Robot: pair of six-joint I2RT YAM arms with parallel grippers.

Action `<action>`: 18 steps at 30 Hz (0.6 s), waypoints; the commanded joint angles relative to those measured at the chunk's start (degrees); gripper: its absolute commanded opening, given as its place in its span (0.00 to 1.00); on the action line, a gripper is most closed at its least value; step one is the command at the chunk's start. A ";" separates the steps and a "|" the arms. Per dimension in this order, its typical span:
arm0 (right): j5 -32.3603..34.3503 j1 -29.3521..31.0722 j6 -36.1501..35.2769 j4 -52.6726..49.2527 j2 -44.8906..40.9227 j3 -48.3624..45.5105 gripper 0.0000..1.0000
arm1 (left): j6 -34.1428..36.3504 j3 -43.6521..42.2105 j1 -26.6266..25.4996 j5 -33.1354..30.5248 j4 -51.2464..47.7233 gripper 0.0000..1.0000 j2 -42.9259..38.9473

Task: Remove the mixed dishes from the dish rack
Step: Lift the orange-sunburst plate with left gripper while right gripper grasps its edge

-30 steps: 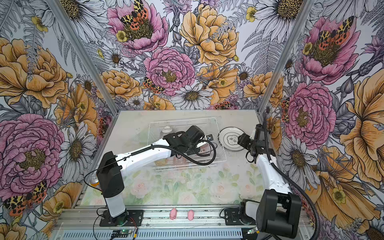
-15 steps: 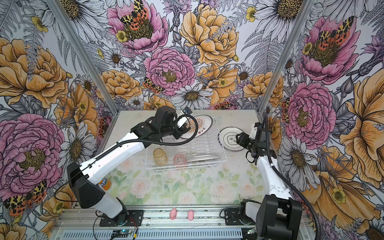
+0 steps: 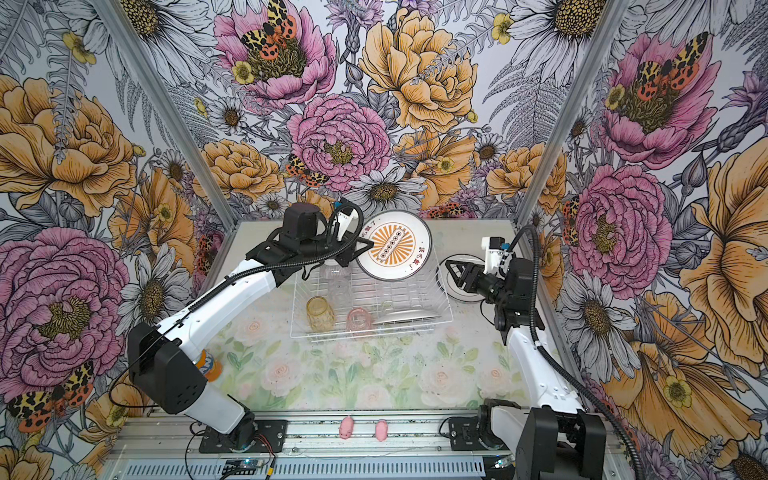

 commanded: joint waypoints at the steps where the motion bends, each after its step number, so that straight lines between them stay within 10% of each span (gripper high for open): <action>1: -3.44 2.33 0.29 4.59 -0.89 1.75 0.58 | -7.63 -0.05 0.75 9.94 11.47 0.05 1.25; 18: -1.82 6.05 1.28 8.30 0.97 2.68 0.57 | -17.18 -0.30 1.35 16.15 21.53 0.05 8.00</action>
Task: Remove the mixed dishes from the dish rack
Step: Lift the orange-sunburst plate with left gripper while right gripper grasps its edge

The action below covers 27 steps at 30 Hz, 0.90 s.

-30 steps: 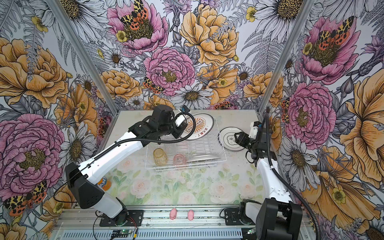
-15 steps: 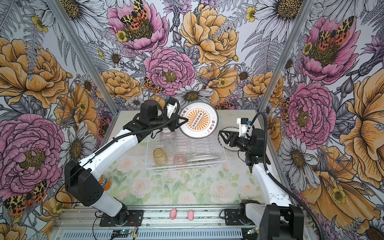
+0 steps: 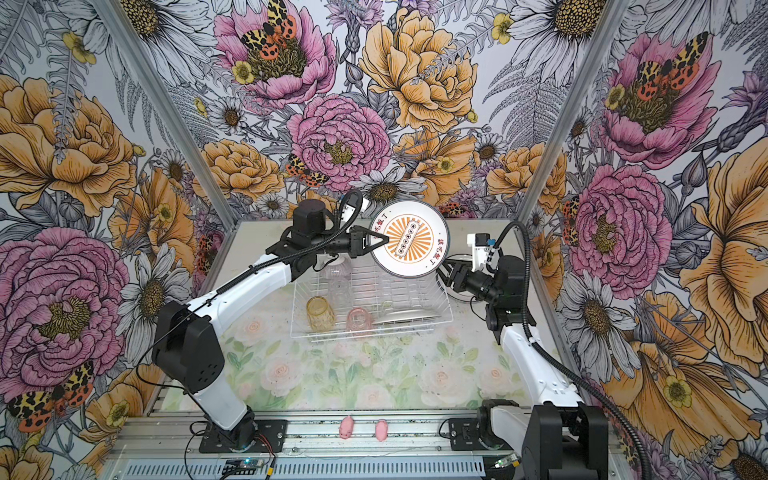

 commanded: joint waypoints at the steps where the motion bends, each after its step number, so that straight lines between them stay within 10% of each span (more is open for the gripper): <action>1: -0.06 1.17 -1.66 0.97 -0.48 2.85 0.57 | -1.23 -0.79 0.99 0.18 4.94 0.05 -0.23; 11: -2.50 1.18 -3.87 -1.78 -1.93 2.99 0.57 | -3.10 0.54 4.44 1.67 7.59 0.05 -1.06; 27: -6.19 1.36 9.58 21.13 3.42 1.15 0.54 | -10.74 -1.78 1.89 5.85 17.24 0.05 3.94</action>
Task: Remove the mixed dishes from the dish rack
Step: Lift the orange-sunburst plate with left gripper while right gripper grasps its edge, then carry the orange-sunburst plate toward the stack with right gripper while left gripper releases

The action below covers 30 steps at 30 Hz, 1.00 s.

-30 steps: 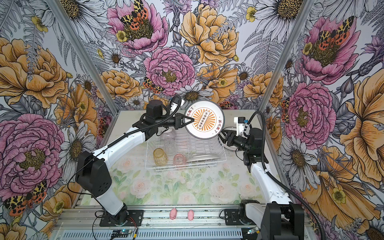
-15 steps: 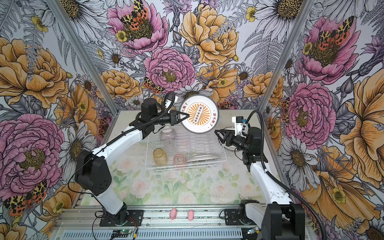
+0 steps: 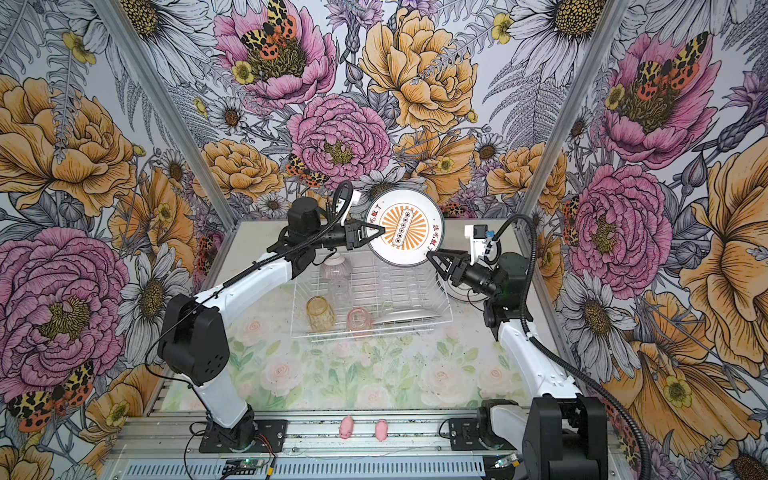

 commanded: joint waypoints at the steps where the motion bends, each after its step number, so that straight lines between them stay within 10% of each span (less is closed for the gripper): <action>1: -0.20 0.52 2.65 6.36 0.86 0.21 0.53 | -2.42 -0.44 -0.89 2.42 5.49 0.05 0.91; 13: 1.46 0.49 3.09 7.52 2.46 0.45 0.35 | -7.76 1.08 -4.05 4.21 12.02 0.06 6.52; 22: 2.75 0.48 2.54 5.11 2.04 1.02 0.00 | -8.62 2.67 -5.13 5.00 12.49 0.07 7.92; 30: 7.91 -0.13 1.29 0.88 -0.23 1.92 0.00 | -2.13 -0.14 -4.97 0.59 6.94 0.39 4.74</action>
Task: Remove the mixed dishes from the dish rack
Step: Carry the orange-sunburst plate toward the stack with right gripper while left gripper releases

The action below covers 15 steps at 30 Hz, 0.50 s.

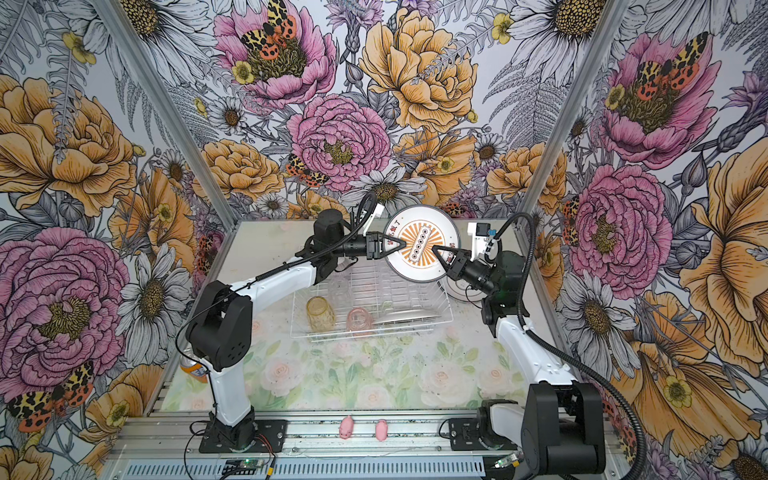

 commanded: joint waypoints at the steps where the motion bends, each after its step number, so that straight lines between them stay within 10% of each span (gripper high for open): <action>1: 2.72 -0.47 -1.64 -1.17 -2.66 2.29 0.00 | 6.06 -1.11 -0.15 -3.00 -5.15 0.40 -4.06; 15: 24.00 -13.08 -2.72 -22.67 -5.73 3.28 0.00 | 33.02 -11.02 -1.78 -32.64 -32.14 0.38 -22.29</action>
